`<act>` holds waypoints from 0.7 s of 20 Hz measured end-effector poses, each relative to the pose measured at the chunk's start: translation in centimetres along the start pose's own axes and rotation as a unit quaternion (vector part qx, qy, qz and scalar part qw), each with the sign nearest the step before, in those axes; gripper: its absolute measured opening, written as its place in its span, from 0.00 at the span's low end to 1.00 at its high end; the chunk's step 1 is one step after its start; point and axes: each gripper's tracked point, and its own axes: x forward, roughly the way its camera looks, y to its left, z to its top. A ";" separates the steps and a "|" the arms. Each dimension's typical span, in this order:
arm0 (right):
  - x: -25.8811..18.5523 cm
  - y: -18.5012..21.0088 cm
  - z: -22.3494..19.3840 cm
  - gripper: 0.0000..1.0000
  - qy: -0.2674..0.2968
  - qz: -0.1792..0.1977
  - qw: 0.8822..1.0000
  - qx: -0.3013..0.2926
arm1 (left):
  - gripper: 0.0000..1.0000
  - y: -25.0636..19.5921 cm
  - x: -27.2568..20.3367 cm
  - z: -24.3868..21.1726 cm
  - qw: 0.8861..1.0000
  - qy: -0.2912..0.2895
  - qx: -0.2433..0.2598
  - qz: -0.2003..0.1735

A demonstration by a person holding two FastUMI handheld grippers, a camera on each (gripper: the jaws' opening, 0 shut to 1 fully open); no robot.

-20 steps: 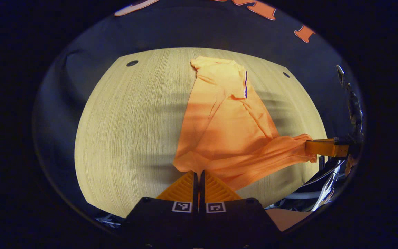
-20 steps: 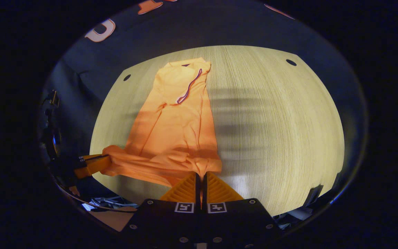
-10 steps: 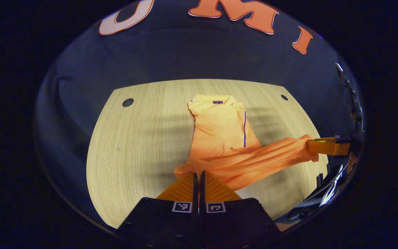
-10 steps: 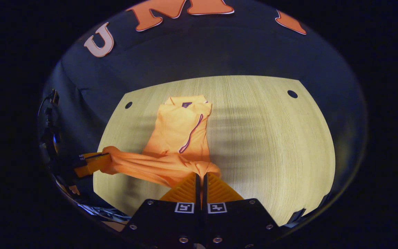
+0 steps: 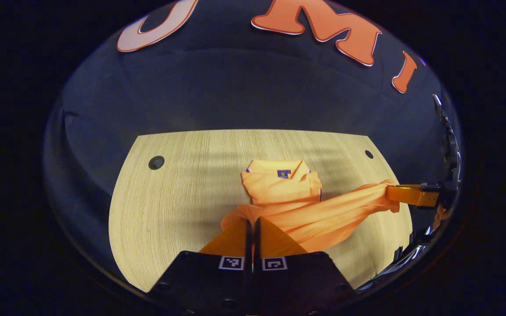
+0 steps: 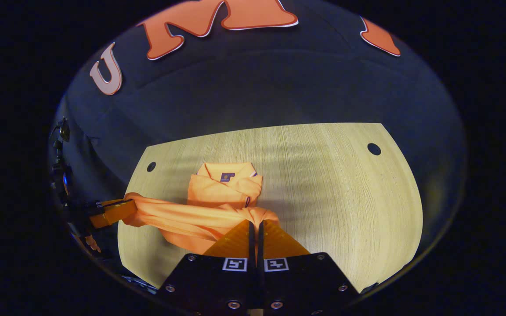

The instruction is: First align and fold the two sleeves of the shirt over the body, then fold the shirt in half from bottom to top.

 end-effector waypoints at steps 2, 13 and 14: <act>1.8 0.0 1.6 0.00 -0.001 -0.004 1.000 0.004 | 0.01 0.5 2.1 1.3 1.000 0.003 0.003 0.004; 11.4 -0.7 3.4 0.01 0.011 -0.038 0.999 0.031 | 0.01 2.7 8.2 2.8 0.999 0.024 0.019 0.041; 11.8 -0.9 3.6 0.02 0.006 -0.045 0.998 0.033 | 0.02 2.7 7.2 2.8 0.999 0.025 0.020 0.043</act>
